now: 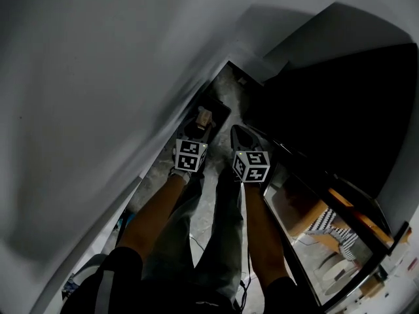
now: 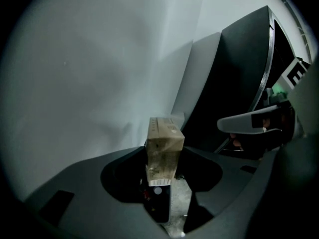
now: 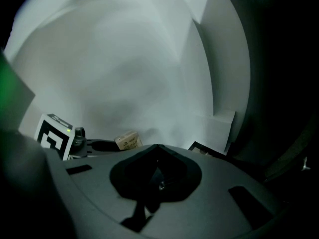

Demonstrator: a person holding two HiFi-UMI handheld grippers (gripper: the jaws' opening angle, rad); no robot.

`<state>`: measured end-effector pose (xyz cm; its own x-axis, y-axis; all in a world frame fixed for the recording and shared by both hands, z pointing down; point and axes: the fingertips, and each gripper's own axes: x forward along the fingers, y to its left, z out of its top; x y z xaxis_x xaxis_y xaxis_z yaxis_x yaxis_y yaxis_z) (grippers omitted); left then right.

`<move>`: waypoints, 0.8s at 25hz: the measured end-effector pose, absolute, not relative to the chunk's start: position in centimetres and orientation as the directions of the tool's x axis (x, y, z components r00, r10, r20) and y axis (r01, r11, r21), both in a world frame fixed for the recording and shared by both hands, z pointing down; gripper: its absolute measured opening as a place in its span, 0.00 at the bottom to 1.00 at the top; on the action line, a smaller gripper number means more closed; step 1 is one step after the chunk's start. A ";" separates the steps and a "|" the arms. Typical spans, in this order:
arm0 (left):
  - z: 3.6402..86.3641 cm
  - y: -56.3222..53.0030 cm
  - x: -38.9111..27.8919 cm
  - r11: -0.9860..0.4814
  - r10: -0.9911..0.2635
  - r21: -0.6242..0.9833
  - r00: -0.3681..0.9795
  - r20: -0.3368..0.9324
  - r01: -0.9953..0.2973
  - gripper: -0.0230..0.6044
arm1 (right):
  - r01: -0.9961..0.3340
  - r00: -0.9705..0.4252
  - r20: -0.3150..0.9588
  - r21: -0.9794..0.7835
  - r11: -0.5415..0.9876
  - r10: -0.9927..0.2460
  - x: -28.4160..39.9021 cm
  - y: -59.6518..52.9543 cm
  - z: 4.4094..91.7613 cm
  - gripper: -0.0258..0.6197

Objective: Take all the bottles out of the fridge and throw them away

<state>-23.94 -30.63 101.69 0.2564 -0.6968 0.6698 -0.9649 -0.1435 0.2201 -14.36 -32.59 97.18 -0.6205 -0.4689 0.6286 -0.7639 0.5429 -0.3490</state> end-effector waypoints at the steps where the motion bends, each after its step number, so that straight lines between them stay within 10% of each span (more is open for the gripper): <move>1: 101.8 -30.7 -24.3 -0.136 -0.694 0.221 0.252 0.674 -0.966 0.36 | -0.765 -0.619 0.629 -0.348 0.541 -0.471 -14.3 -32.5 97.2 0.05; 11: 100.2 -26.5 -26.1 -0.107 -0.679 0.227 0.238 0.694 -0.968 0.38 | -0.799 -0.586 0.623 -0.338 0.497 -0.518 -12.4 -30.4 94.1 0.05; 20: 88.2 -20.4 -24.2 -0.198 -0.702 0.300 0.349 0.621 -0.933 0.05 | -0.822 -0.559 0.625 -0.334 0.460 -0.545 -9.3 -21.2 84.3 0.05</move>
